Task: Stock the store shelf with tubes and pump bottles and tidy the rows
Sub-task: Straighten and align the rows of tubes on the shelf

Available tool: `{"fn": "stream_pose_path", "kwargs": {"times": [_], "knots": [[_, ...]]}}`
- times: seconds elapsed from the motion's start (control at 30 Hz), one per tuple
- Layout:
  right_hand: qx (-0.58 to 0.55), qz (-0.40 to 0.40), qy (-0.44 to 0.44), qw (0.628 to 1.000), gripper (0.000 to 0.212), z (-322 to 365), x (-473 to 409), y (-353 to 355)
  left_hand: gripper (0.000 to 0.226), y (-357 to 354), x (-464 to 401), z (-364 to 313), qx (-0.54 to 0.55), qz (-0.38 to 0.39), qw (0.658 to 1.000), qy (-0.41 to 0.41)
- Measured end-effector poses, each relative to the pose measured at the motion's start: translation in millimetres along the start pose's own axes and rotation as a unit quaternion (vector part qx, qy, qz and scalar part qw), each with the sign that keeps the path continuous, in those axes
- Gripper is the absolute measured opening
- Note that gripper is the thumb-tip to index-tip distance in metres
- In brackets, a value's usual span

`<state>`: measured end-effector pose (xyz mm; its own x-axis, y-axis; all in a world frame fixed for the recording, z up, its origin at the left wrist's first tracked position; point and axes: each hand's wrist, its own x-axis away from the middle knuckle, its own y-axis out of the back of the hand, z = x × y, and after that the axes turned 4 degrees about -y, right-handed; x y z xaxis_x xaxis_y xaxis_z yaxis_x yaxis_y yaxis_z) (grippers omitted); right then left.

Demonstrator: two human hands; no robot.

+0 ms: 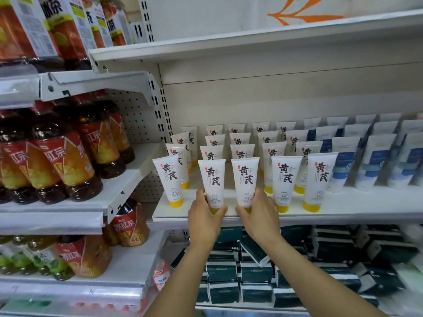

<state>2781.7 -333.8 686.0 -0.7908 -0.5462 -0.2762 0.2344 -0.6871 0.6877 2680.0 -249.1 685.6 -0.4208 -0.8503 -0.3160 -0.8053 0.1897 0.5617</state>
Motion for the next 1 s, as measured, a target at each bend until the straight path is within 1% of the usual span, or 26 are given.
{"fn": "stream_pose_path", "kwargs": {"times": [0.1, 0.2, 0.27, 0.3, 0.4, 0.47, 0.57, 0.67, 0.8, 0.87, 0.93, 1.0], "knots": [[-0.011, 0.020, -0.007, 1.000, 0.044, 0, -1, 3, 0.070, 2, 0, 0, 0.017, 0.008, 1.000, 0.000], [-0.012, 0.055, -0.004, 0.998, 0.048, 0, 1, 11, 0.069, 7, -1, 0, 0.035, 0.034, 0.999, 0.003], [-0.006, 0.083, 0.001, 0.997, 0.049, 0, 4, 18, 0.074, 13, -1, -1, 0.047, 0.047, 0.998, 0.000], [-0.003, 0.093, 0.008, 0.996, 0.047, -1, 6, 22, 0.076, 16, 0, -1, 0.057, 0.047, 0.997, -0.003], [0.051, 0.111, 0.040, 0.992, 0.032, -2, 15, 40, 0.080, 25, 6, 2, 0.059, 0.012, 0.998, -0.012], [0.090, 0.110, 0.066, 0.988, 0.032, 0, 22, 56, 0.078, 32, 11, 3, 0.055, -0.026, 0.998, -0.025], [0.097, 0.092, 0.105, 0.985, 0.026, 10, 31, 77, 0.064, 45, 16, -3, 0.070, -0.067, 0.994, -0.053], [0.029, 0.101, 0.149, 0.983, 0.016, 29, 35, 94, 0.048, 59, 16, -18, 0.095, -0.099, 0.987, -0.084], [-0.050, 0.084, 0.215, 0.972, 0.013, 65, 28, 119, 0.030, 84, 8, -45, 0.105, -0.137, 0.975, -0.142], [-0.066, 0.080, 0.236, 0.966, 0.013, 81, 17, 131, 0.023, 100, -2, -55, 0.099, -0.150, 0.968, -0.174], [-0.068, 0.080, 0.255, 0.961, 0.012, 95, 2, 138, 0.018, 117, -16, -60, 0.086, -0.156, 0.964, -0.196], [-0.065, 0.086, 0.272, 0.956, 0.011, 108, -17, 142, 0.019, 133, -33, -64, 0.071, -0.155, 0.964, -0.202]]}}
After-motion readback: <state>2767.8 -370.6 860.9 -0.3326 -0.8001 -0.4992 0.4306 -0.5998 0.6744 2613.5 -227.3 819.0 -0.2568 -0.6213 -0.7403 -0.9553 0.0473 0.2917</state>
